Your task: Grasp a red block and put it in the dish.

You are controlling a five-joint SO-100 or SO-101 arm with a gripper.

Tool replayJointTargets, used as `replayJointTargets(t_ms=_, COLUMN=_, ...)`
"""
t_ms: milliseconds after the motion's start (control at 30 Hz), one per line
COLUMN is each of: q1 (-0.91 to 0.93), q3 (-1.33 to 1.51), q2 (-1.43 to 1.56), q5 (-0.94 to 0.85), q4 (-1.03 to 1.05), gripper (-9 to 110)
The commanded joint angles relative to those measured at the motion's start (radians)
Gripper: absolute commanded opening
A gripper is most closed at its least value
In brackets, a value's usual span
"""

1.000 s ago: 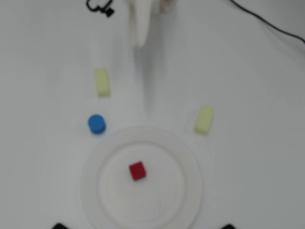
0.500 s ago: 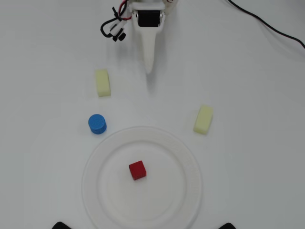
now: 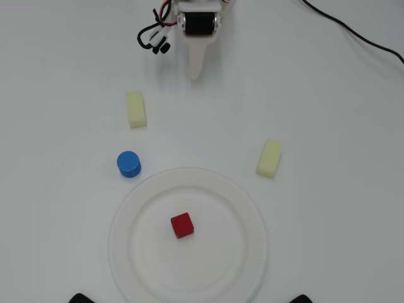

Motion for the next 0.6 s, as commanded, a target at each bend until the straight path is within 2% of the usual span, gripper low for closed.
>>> replayJointTargets(t_ms=0, q1=-0.014, q3=0.103, q2=0.183, q5=0.012, q4=0.063, gripper=0)
replayJointTargets(t_ms=567, q1=-0.011, q3=0.103, q2=0.183, q5=0.015, q4=0.064, gripper=0)
